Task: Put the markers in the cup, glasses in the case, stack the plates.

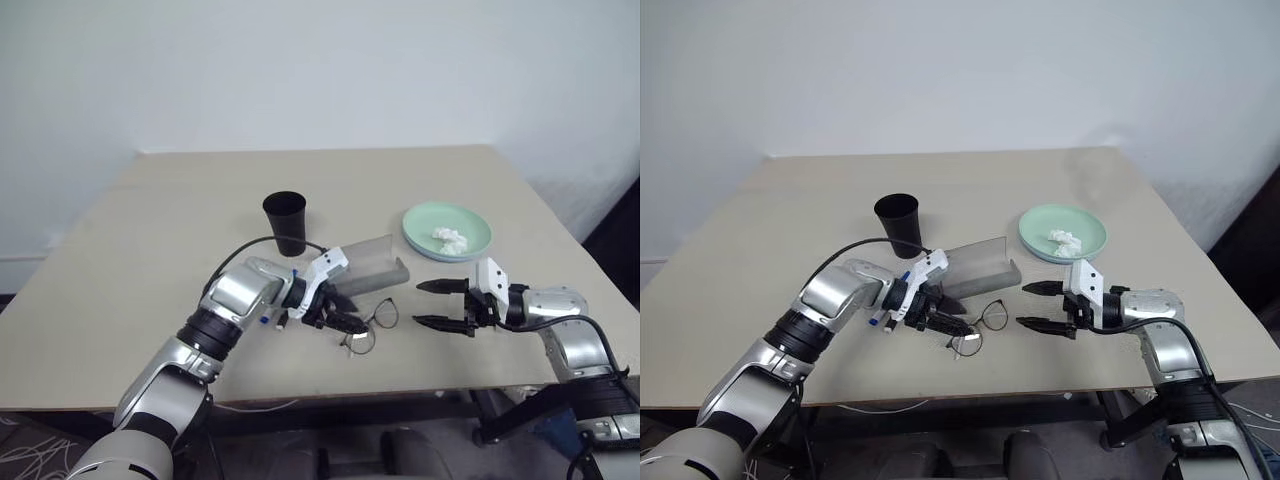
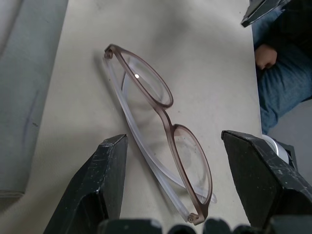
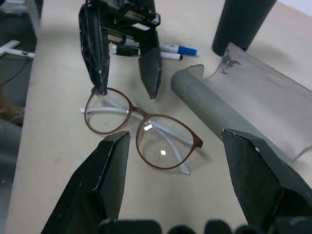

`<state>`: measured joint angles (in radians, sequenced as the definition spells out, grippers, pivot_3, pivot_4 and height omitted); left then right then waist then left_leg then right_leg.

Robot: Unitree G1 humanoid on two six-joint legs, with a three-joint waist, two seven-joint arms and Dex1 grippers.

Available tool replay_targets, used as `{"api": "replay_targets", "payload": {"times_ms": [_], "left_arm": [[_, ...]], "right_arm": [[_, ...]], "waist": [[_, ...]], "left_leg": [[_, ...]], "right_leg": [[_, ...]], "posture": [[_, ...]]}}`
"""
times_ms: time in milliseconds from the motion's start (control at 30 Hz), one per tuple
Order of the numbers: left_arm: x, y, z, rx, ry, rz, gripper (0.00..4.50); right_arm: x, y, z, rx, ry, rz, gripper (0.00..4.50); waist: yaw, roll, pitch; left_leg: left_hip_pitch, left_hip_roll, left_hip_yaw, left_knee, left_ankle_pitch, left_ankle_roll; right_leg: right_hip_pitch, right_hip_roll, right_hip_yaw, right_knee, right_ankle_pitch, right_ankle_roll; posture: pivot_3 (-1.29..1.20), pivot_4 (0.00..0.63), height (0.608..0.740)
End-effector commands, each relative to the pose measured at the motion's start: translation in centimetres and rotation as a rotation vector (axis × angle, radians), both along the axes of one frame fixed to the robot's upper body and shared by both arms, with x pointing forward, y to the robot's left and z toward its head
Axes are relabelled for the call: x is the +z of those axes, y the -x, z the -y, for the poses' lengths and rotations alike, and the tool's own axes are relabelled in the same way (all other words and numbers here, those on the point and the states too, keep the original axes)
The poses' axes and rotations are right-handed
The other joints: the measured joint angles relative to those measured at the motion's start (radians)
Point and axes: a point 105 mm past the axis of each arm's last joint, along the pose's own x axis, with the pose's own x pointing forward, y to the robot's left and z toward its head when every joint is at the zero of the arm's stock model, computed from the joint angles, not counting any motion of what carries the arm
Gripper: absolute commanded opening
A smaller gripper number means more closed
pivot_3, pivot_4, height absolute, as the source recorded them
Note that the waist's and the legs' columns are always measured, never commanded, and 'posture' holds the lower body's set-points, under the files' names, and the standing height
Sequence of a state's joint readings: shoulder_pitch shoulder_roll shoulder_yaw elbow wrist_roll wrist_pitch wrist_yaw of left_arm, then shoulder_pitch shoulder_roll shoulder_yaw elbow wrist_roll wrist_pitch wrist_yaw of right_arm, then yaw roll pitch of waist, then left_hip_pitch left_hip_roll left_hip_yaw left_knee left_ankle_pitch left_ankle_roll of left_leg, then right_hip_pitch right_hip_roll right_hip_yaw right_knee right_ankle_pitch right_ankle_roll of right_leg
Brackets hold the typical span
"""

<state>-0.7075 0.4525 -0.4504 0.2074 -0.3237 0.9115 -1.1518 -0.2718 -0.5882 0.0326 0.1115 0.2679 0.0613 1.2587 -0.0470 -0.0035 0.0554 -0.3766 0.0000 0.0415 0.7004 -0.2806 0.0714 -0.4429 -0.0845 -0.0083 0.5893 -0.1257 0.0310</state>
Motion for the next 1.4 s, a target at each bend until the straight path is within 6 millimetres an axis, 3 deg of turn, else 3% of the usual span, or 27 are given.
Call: {"api": "replay_targets", "payload": {"times_ms": [33,633,833,1333,1400], "left_arm": [[1.0,-0.3,0.1,-0.011,0.003,0.018,3.24],[1.2,-1.9,2.1,0.042,0.022,-0.097,3.24],[1.1,-1.6,3.2,0.015,0.024,-0.105,3.24],[0.0,-1.3,3.3,-0.001,-0.028,-0.093,3.24],[0.1,-1.5,3.4,0.013,-0.021,-0.092,2.85]], "right_arm": [[1.9,-0.1,0.0,-0.032,-0.041,0.072,3.23],[1.0,0.2,-0.8,-0.138,-0.097,0.086,3.23],[0.9,0.1,-0.6,-0.150,-0.092,0.088,3.23],[0.8,0.2,-0.2,-0.159,-0.083,0.083,3.23],[0.7,0.1,-0.2,-0.161,-0.082,0.082,3.26]], "waist": [[0.000,0.000,0.000],[0.003,-0.003,0.001],[0.002,-0.003,0.001],[0.002,-0.003,0.001],[0.002,-0.003,0.001]], "left_leg": [[0.000,0.000,0.000,0.000,0.000,0.000],[-0.001,0.000,0.000,0.000,0.000,0.000],[-0.001,0.000,0.000,0.000,0.000,0.000],[-0.001,0.000,0.000,0.000,0.000,0.000],[-0.001,0.000,0.000,0.000,0.000,0.000]], "right_leg": [[0.000,0.000,0.000,0.000,0.000,0.000],[0.000,0.000,0.000,-0.001,0.000,0.000],[0.000,0.000,0.000,-0.001,0.000,0.000],[0.000,0.000,0.000,-0.001,0.000,0.000],[0.000,0.000,0.000,-0.001,0.000,0.000]], "posture": [[0.00,0.000,0.733],[0.00,0.000,0.733],[0.00,0.000,0.733],[0.00,0.000,0.733],[0.00,0.000,0.733]]}}
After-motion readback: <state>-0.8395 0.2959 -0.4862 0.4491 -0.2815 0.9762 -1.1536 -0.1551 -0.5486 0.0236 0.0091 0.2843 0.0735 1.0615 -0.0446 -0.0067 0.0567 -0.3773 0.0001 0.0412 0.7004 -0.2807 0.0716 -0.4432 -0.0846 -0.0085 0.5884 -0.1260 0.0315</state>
